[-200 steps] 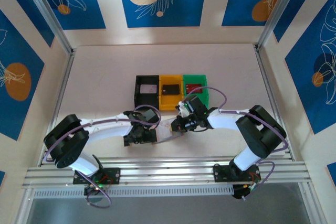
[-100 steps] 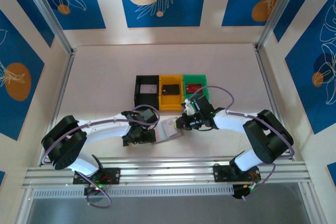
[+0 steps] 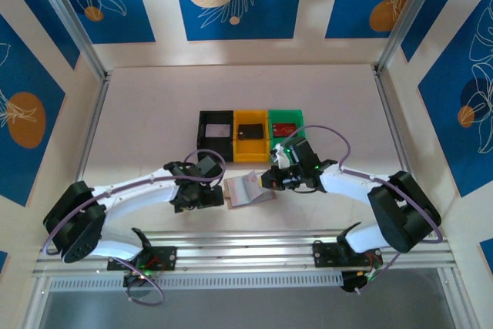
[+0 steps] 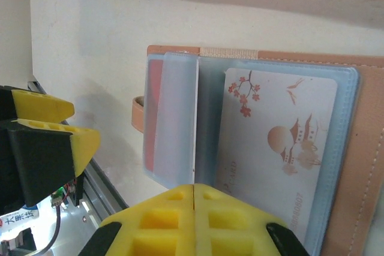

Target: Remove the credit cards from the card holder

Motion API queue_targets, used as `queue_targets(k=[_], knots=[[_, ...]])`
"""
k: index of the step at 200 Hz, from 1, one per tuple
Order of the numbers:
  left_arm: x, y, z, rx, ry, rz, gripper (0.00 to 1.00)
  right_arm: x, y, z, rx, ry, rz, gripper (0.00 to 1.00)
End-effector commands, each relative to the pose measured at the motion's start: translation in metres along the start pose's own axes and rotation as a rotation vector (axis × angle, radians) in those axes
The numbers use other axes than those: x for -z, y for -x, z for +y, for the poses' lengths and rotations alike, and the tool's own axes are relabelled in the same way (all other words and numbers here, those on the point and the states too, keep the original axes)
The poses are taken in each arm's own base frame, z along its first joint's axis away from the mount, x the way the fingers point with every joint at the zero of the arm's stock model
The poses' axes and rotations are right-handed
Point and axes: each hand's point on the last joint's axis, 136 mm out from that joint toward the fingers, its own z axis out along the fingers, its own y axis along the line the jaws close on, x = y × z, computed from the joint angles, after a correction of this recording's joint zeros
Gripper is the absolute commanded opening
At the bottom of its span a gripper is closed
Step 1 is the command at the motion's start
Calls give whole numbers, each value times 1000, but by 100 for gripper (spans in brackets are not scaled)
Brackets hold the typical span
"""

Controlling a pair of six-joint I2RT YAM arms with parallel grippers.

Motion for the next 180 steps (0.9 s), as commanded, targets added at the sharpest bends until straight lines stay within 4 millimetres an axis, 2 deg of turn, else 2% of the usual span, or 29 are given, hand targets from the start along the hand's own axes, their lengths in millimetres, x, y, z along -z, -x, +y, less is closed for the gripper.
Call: queue_targets(k=[1, 105, 137, 180], knots=[[3, -4, 9, 1, 17, 13, 99, 5, -10, -7, -9, -14, 14, 0], [14, -4, 5, 0, -46, -10, 99, 31, -4, -6, -19, -9, -58, 0], [23, -2, -12, -14, -184, -46, 99, 49, -3, 7, -6, 16, -121, 0], [56, 6, -43, -32, -460, -159, 100, 68, -8, 24, -12, 87, -188, 0]])
